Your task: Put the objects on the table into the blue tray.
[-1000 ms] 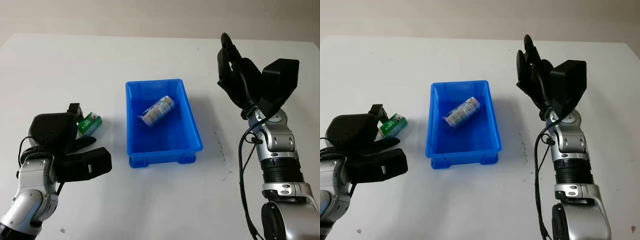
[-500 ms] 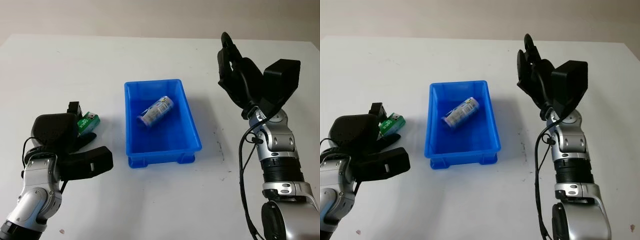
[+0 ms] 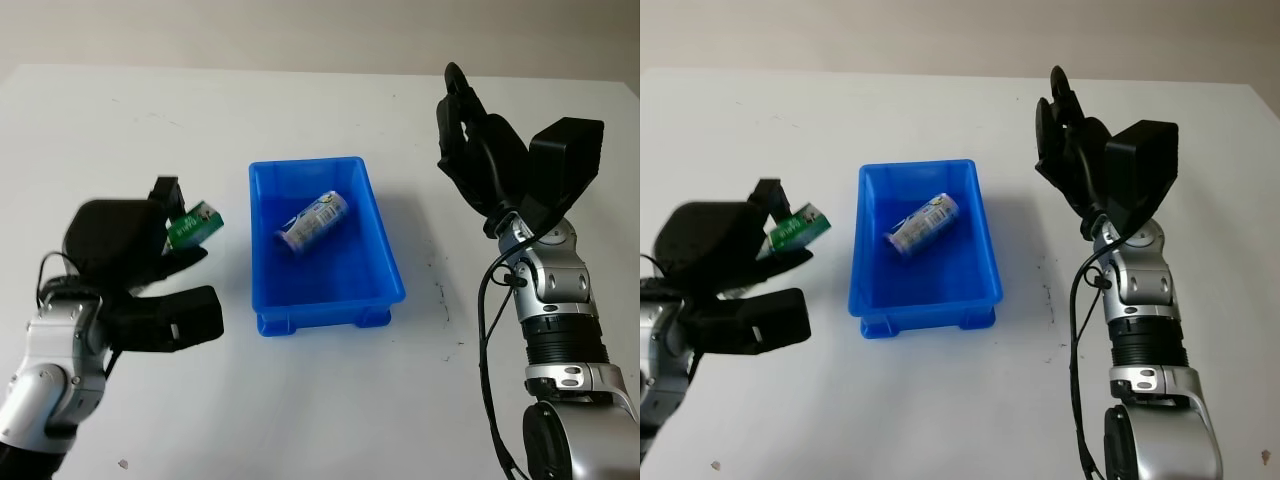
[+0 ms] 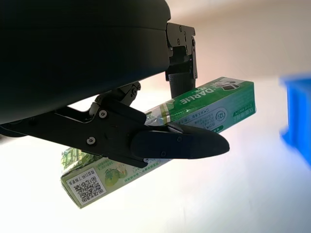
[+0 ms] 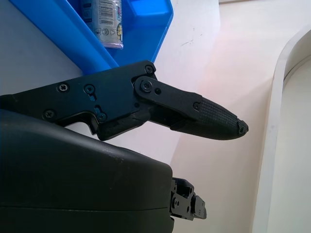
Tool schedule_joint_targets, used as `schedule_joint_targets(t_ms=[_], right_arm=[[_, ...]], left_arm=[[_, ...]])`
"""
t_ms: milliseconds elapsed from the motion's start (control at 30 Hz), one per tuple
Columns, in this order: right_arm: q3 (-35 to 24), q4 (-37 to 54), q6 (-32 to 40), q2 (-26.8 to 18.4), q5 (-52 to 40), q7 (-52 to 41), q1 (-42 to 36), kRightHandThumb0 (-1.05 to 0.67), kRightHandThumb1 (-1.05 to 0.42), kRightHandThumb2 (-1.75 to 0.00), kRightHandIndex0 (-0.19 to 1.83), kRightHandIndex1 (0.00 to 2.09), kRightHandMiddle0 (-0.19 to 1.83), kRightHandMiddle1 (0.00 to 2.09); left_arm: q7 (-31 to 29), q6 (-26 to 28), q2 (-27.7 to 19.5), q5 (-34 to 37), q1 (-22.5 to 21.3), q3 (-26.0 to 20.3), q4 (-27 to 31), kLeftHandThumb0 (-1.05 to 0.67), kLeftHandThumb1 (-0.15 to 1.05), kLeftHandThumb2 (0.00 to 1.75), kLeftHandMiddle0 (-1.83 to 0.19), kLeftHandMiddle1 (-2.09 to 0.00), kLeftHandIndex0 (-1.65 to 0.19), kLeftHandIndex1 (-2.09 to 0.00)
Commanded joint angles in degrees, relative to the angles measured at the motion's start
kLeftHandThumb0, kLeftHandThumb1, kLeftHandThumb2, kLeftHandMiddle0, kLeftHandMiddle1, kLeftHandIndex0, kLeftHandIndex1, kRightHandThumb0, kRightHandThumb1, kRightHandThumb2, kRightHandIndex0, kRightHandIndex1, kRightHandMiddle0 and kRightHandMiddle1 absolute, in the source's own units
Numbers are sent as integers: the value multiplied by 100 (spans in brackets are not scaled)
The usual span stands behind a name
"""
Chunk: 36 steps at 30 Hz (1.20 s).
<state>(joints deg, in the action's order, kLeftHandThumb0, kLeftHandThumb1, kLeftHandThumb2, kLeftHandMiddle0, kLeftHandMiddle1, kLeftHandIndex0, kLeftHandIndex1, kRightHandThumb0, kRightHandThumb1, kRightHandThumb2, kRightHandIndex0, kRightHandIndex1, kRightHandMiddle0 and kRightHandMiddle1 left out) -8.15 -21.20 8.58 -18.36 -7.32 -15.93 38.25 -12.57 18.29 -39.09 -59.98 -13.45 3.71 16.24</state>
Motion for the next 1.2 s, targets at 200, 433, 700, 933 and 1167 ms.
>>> schedule_joint_targets(t_ms=[200,433,700,933,1167], right_arm=[[30,82,8,-19,17,3,27,-72,-105,-76,-19,0,-19,0],[-12,85,15,-7,-54,-36,8,-71,-105,-75,-19,0,-19,0],[36,63,26,-41,-1,-86,31,-72,-105,-77,-19,0,-19,0],[26,104,30,-3,2,-6,12,-72,-105,-76,-19,0,-19,0],[29,203,76,-9,-15,34,-53,-71,-105,-76,-19,0,-19,0]], left_arm=[[-262,-86,-52,-67,-679,-147,452,-44,105,32,-86,-209,-37,-209],[-221,-308,40,-88,-1018,-142,593,-47,105,34,-88,-209,-40,-209],[-144,-1082,367,435,-1739,172,567,-42,105,31,-87,-209,-37,-209],[-764,-1068,859,718,-2428,581,252,-47,105,35,-81,-208,-37,-209],[-1145,-1083,1302,1252,-2758,831,-130,-45,105,35,-87,-209,-41,-209]])
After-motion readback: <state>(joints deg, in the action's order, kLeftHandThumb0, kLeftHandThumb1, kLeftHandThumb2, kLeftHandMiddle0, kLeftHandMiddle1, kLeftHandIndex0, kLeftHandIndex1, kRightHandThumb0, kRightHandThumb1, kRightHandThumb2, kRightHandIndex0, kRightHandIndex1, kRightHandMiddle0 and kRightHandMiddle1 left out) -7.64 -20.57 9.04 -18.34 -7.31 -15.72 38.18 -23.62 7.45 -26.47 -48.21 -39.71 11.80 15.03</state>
